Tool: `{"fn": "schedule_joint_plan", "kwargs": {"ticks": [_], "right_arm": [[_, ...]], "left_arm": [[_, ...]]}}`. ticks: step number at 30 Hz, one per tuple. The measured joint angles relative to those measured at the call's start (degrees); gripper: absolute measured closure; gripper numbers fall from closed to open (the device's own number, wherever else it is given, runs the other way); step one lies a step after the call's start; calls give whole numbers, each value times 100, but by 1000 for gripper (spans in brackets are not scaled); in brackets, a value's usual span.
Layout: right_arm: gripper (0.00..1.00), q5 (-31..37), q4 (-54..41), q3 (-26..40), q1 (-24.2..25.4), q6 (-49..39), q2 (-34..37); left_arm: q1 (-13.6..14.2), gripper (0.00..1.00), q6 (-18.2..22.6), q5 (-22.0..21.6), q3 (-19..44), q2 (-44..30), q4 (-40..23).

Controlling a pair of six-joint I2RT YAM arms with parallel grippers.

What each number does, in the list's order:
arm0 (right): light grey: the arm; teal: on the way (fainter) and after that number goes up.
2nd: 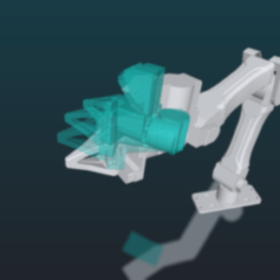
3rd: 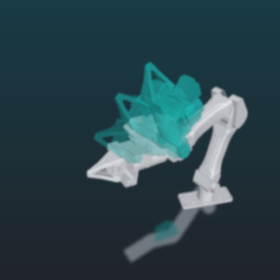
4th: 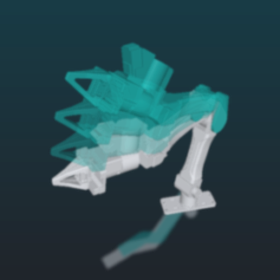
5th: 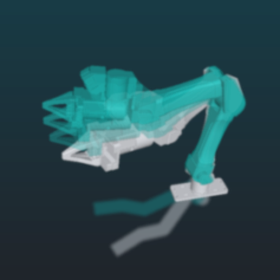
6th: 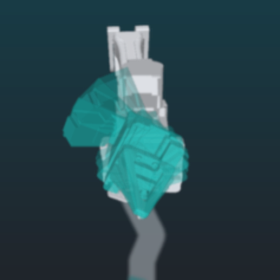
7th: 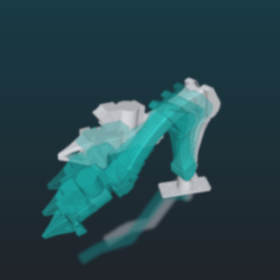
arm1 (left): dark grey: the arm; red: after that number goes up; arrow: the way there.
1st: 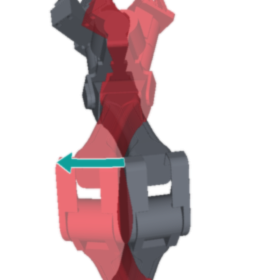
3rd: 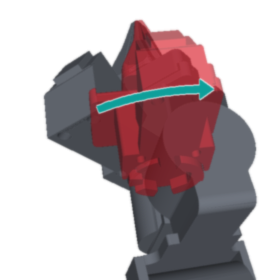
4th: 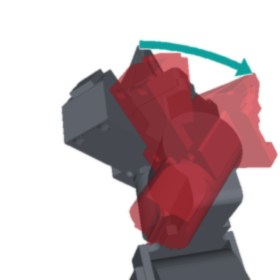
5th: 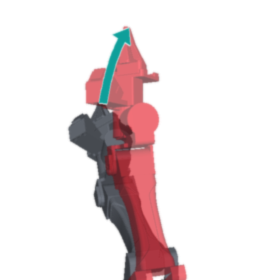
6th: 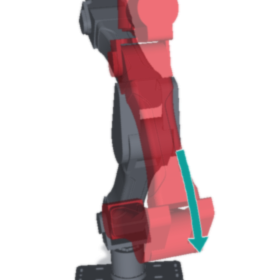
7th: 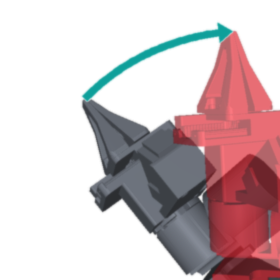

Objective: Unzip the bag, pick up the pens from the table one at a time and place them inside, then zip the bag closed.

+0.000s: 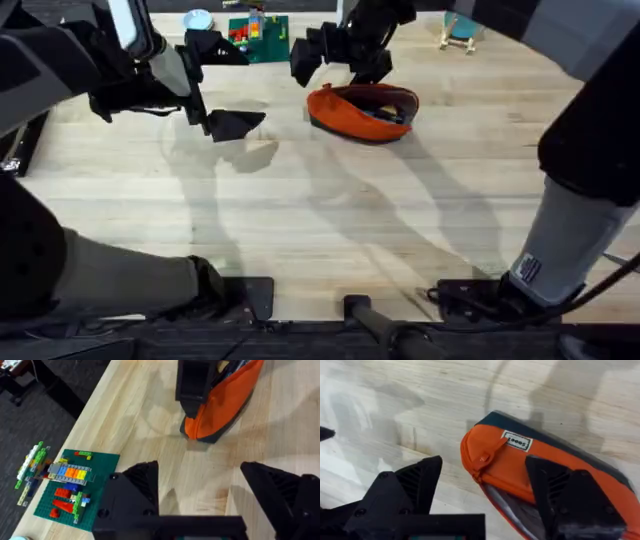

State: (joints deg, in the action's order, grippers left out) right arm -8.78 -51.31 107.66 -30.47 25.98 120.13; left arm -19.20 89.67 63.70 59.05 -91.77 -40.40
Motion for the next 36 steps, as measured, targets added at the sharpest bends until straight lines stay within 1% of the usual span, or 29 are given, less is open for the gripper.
{"fn": "schedule_joint_plan", "kwargs": {"ticks": [12, 14, 21, 24, 25, 27, 30, 36], "right_arm": [[6, 16, -104, 20, -75, -1, 148], [30, 16, -107, 20, -82, 0, 204], [136, 47, -119, 20, -79, 0, 241], [234, 64, -120, 20, -79, 2, 241], [284, 63, -120, 20, -79, 2, 239], [354, 55, -103, 20, -82, 4, 239], [404, 37, -99, 20, -86, 4, 241], [464, 18, -79, 20, -86, 15, 239]], "left_arm": [[0, 9, 1, -1, 0, 0, 0], [0, 7, 0, 0, 0, 0, 0], [0, 8, 0, 0, 0, -2, 0], [0, 8, 0, 0, 0, 0, 0], [0, 8, 0, 0, 0, -1, 0], [0, 8, 0, 0, 0, -2, 0], [0, 8, 0, 0, 0, 0, 0], [0, 9, 0, 0, 0, -2, 0]]}}
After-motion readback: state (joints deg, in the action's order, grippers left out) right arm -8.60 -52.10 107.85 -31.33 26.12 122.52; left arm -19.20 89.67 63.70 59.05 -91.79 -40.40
